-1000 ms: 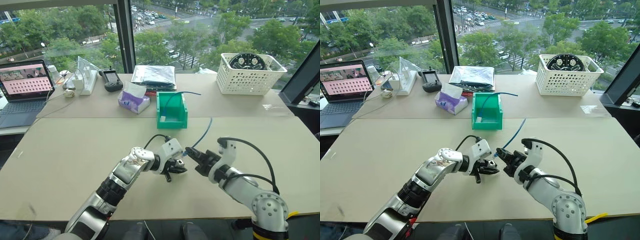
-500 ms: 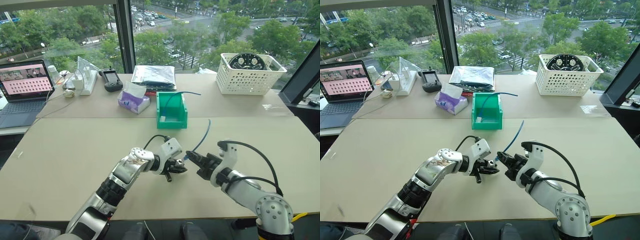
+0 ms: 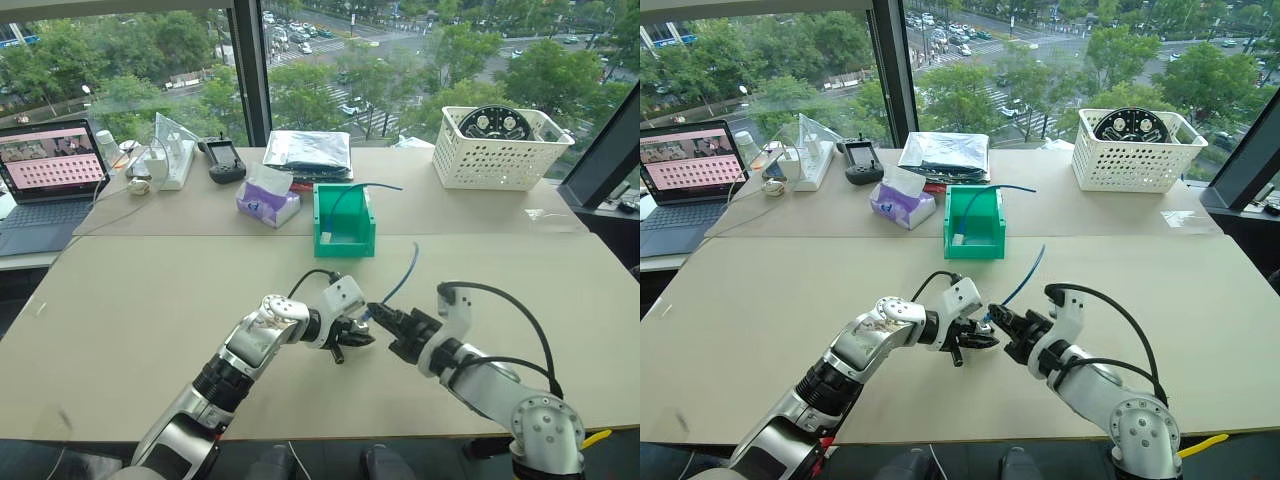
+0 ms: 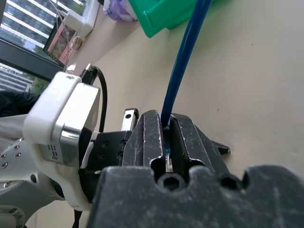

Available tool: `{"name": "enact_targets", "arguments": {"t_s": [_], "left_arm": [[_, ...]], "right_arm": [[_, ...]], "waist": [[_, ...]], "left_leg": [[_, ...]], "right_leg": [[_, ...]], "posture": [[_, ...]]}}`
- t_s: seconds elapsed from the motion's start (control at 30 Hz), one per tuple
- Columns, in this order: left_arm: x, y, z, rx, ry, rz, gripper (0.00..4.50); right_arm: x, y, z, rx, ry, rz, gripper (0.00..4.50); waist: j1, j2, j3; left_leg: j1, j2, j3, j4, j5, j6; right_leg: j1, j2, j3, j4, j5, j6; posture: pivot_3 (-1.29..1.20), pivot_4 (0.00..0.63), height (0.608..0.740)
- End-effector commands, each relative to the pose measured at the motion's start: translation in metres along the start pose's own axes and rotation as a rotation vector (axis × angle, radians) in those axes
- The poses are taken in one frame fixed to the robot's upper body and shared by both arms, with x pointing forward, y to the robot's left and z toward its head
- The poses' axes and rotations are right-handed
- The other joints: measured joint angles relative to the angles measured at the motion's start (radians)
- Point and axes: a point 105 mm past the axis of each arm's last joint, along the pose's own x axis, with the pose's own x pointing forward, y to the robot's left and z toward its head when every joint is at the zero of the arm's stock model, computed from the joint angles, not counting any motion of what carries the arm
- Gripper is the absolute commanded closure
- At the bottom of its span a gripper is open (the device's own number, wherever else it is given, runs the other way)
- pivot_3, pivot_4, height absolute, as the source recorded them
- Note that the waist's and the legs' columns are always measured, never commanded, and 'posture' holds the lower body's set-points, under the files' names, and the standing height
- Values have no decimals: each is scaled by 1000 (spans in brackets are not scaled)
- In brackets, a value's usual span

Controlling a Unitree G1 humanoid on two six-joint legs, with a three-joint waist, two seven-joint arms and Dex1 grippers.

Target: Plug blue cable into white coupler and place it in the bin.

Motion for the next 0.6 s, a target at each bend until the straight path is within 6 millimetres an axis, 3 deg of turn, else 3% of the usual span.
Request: {"name": "enact_targets", "arguments": {"t_s": [0.03,0.6], "left_arm": [[-1,-1,-2,-17,21,5,3744],[-4,1,-1,-40,16,29,3744]], "right_arm": [[-3,7,2,-21,-14,22,4500],[3,8,13,13,-77,39,4500]], "waist": [[0,0,0],[-2,0,0]], "left_leg": [[0,0,0,0,0,0],[0,0,0,0,0,0]], "right_leg": [[0,0,0,0,0,0],[0,0,0,0,0,0]], "posture": [[0,150,728],[0,150,728]]}}
